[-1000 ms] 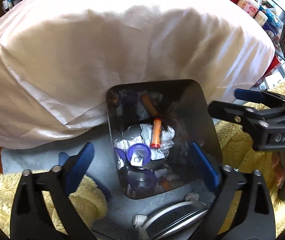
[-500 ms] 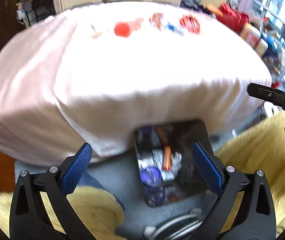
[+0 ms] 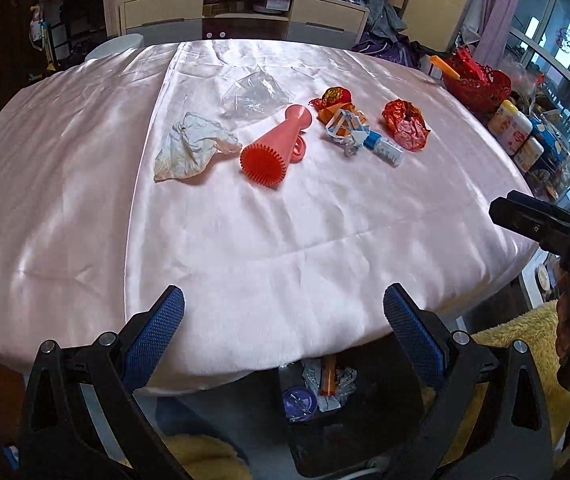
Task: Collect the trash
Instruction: 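Move both open tools back over the table toward the remaining trash, then grasp the pink funnel with left tool while right tool grasps blue eye-drop bottle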
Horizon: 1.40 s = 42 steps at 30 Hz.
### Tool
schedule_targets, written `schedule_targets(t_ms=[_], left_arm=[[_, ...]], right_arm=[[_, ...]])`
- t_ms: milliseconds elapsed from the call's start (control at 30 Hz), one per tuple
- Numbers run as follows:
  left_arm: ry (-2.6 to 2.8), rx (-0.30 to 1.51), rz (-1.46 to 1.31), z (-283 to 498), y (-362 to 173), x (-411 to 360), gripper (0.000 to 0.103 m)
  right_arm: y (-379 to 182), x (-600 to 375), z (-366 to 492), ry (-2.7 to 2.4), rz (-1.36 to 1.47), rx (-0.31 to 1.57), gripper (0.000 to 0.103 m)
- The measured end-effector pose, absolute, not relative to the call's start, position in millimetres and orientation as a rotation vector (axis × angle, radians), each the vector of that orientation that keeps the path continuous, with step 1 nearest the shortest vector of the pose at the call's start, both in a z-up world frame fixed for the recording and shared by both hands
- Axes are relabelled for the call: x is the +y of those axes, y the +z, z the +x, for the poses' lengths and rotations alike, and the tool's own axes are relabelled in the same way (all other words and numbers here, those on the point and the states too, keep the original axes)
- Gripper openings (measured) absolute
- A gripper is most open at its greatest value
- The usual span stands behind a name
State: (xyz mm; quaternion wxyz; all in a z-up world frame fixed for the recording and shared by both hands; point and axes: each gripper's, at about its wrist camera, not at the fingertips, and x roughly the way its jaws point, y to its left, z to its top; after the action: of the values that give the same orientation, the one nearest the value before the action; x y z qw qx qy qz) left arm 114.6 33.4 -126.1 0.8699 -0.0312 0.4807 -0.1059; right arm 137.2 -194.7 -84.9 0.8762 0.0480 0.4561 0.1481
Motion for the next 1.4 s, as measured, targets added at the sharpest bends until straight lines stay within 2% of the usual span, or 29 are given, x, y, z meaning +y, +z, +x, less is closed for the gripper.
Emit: schedule_targets(t_ms=[333, 400, 533, 700, 833, 933, 1067, 1167, 1400], left_arm=[[-0.233, 1.035, -0.037, 172.0, -140.6, 26.0, 0.094], [-0.23, 1.04, -0.03, 181.4, -142.3, 25.5, 0.09], [-0.252, 1.05, -0.047, 195.3, -145.7, 25.6, 0.08], [-0.26, 1.045, -0.038, 209.9, -146.9, 23.7, 0.075], [-0.263, 1.036, -0.02, 219.0, -146.3, 20.5, 0.064], [-0.266, 1.032, -0.01, 224.0, -145.7, 18.6, 0.059], [-0.274, 1.019, 0.018, 226.1, -145.4, 14.0, 0.044], [-0.292, 1.011, 0.048, 224.8, -145.8, 9.4, 0.035], [-0.295, 1.007, 0.052, 210.6, -142.4, 7.1, 0.035]], right_arm=[[-111.3, -170.7, 173.5, 0.341, 0.027, 0.975, 0.099], [-114.4, -167.4, 181.1, 0.349, 0.027, 0.98, 0.099], [-123.3, -165.3, 194.3, 0.355, 0.053, 1.017, 0.079], [-125.4, -158.9, 204.5, 0.371, 0.029, 1.006, 0.075], [-125.2, -152.1, 213.7, 0.383, -0.01, 0.988, 0.057], [-124.9, -147.3, 218.9, 0.394, -0.023, 0.984, 0.049], [-125.1, -141.3, 224.4, 0.41, -0.039, 0.977, 0.024], [-125.1, -138.2, 224.1, 0.42, -0.034, 0.972, 0.02], [-122.3, -150.5, 206.9, 0.419, 0.019, 0.988, 0.02]])
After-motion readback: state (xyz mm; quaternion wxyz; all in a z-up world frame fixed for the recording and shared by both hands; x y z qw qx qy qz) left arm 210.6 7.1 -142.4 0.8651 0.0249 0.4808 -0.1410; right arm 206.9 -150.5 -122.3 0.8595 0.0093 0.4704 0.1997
